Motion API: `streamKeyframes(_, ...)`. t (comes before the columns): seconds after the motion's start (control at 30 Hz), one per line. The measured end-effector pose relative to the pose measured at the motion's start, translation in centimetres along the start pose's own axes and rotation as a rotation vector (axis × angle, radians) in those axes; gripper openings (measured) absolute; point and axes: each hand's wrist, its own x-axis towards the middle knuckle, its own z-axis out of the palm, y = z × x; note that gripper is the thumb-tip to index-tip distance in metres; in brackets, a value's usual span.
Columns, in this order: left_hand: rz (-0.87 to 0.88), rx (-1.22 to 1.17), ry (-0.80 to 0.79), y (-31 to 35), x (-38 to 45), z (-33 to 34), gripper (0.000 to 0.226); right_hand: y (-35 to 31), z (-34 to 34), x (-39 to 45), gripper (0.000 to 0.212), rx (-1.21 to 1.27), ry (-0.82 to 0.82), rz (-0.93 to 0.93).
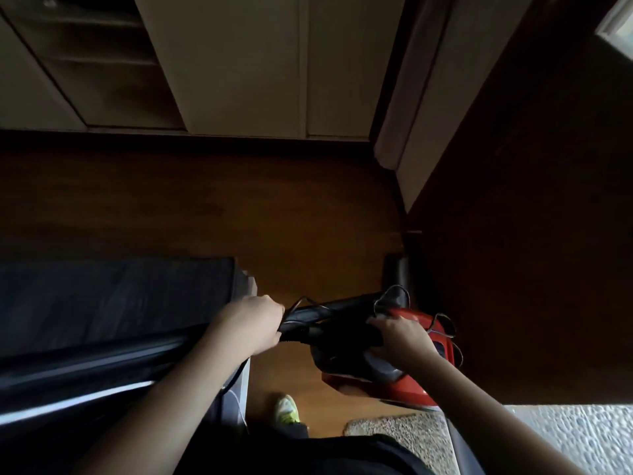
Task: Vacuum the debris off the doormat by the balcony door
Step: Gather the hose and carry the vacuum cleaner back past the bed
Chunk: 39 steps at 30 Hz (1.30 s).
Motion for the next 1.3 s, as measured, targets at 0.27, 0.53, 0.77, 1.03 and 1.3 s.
streamKeyframes(0.27,0.018,-0.021,0.031,-5.6,7.1,-5.7,0.017,0.1,-6.1,8.5,0.052,0.033,0.046,0.025)
streamKeyframes(0.53,-0.004,-0.067,-0.011,-7.5,18.0,-10.7,0.021,3.9,-10.8,19.0,0.049,0.076,0.012,0.034)
streamKeyframes(0.77,-0.069,-0.129,-0.053,-9.3,26.2,-15.6,0.023,8.0,-15.3,28.4,0.044,0.071,-0.041,-0.042)
streamKeyframes(1.03,-0.155,-0.199,-0.049,-14.9,31.6,-18.7,0.028,6.4,-21.1,39.8,0.036,0.026,-0.058,-0.161)
streamKeyframes(1.3,-0.247,-0.341,-0.037,-25.2,38.1,-20.2,0.029,0.2,-25.5,53.1,0.035,-0.015,-0.081,-0.249)
